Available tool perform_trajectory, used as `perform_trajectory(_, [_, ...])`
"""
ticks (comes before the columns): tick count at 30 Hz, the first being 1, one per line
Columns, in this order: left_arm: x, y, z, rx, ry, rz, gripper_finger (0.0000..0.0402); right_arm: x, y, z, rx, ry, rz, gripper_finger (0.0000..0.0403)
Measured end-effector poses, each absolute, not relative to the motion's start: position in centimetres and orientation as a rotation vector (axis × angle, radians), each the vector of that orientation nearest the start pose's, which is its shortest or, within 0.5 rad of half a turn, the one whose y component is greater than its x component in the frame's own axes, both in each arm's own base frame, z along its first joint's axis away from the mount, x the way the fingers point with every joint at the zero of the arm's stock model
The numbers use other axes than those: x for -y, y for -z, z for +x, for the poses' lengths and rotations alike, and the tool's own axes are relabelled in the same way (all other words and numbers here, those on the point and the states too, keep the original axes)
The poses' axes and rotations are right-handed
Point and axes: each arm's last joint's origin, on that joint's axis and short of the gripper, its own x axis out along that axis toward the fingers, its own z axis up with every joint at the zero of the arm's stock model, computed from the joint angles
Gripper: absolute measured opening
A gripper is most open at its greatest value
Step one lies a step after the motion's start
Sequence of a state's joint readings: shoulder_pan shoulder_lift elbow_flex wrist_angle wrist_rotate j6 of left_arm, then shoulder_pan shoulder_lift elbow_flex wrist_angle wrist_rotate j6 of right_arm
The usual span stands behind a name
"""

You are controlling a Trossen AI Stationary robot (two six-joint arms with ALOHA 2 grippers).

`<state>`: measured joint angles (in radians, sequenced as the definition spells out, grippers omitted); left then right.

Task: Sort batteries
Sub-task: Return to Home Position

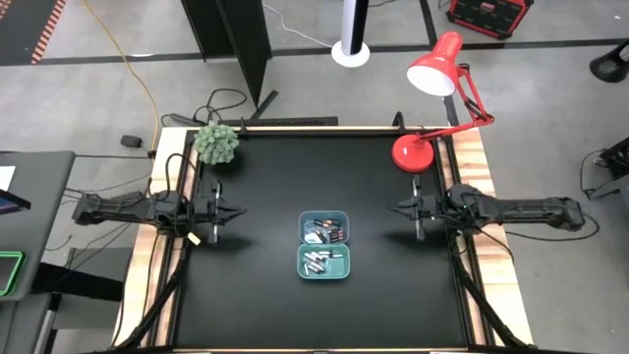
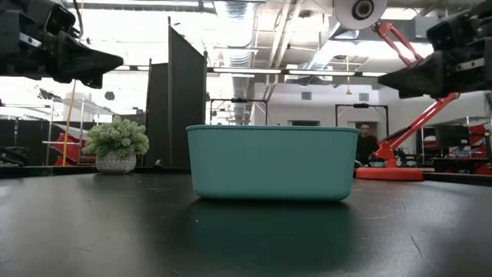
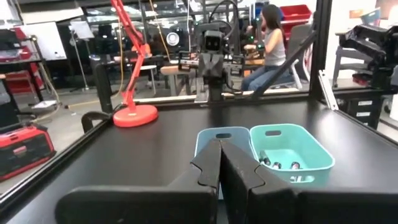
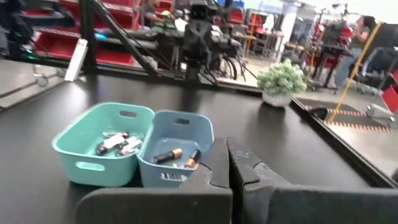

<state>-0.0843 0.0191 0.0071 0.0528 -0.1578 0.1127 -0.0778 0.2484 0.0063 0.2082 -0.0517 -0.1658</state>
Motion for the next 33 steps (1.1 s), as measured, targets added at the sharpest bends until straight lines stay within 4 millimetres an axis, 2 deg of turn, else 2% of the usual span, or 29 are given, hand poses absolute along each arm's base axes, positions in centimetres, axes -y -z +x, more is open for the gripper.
perform_trajectory(7, [0.4,-16.9,9.8,0.037,-0.064,0.118,0.0000,0.5,-16.8,9.8,0.025,0.021,-0.191,0.0000])
perform_trajectory(17, [0.5,-16.9,9.8,0.035,-0.034,0.111,0.0000,0.8,-16.5,9.9,-0.011,0.049,-0.203,0.0000])
perform_trajectory(33, [0.5,-16.9,9.8,0.036,-0.039,0.086,0.0003,1.0,-16.5,9.9,-0.005,0.069,0.034,0.0032])
